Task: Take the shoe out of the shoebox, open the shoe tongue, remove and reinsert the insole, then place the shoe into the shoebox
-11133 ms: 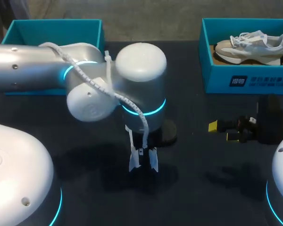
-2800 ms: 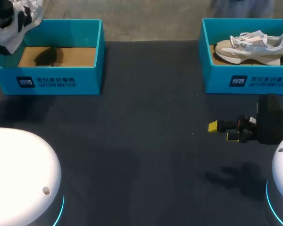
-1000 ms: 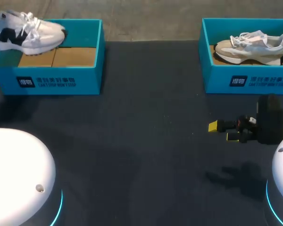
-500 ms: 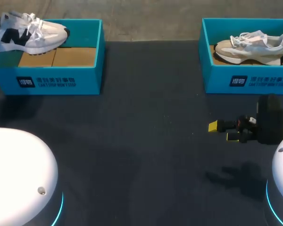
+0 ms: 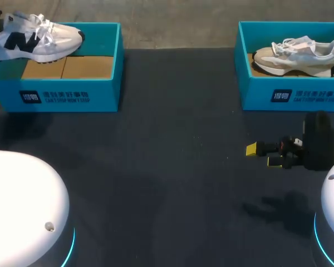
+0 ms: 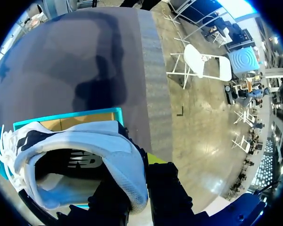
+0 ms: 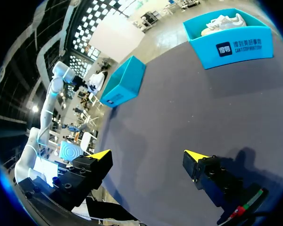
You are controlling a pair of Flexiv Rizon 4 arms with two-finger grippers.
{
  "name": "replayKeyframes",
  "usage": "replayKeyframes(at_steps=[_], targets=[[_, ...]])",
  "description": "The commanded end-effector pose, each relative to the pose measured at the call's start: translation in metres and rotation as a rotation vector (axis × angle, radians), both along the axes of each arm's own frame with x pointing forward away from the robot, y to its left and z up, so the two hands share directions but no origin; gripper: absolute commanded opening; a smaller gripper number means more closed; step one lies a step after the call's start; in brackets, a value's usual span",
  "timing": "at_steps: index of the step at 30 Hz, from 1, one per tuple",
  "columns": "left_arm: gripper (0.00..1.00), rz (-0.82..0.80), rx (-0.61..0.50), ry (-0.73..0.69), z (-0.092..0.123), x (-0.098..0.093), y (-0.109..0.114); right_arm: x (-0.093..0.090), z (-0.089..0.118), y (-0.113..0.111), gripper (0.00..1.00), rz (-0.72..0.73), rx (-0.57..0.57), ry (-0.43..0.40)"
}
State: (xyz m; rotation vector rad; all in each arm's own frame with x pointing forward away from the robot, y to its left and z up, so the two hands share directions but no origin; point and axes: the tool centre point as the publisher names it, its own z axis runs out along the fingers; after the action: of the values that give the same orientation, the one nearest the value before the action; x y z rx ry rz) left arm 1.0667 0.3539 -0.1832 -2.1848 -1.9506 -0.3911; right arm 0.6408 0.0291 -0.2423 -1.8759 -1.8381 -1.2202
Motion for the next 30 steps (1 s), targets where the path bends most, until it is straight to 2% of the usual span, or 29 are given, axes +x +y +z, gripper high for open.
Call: replayKeyframes(at_steps=[1, 12, 25, 30], targets=[[0.0, 0.0, -0.001, 0.002, 0.002, 0.001, 0.0, -0.003, 0.002, -0.001, 1.0, -0.002, 0.0, -0.002], [0.0, -0.023, -0.007, 0.0, -0.005, 0.012, -0.019, -0.003, 0.002, -0.001, 1.0, -0.002, 0.0, -0.002], [0.0, 0.014, 0.01, 0.028, -0.044, 0.053, -0.034, -0.003, 0.002, -0.001, 1.0, -0.002, 0.0, -0.002], [0.0, 0.02, 0.008, 0.045, -0.063, 0.062, -0.038, -0.003, 0.002, -0.001, 1.0, -0.002, 0.0, -0.002]])
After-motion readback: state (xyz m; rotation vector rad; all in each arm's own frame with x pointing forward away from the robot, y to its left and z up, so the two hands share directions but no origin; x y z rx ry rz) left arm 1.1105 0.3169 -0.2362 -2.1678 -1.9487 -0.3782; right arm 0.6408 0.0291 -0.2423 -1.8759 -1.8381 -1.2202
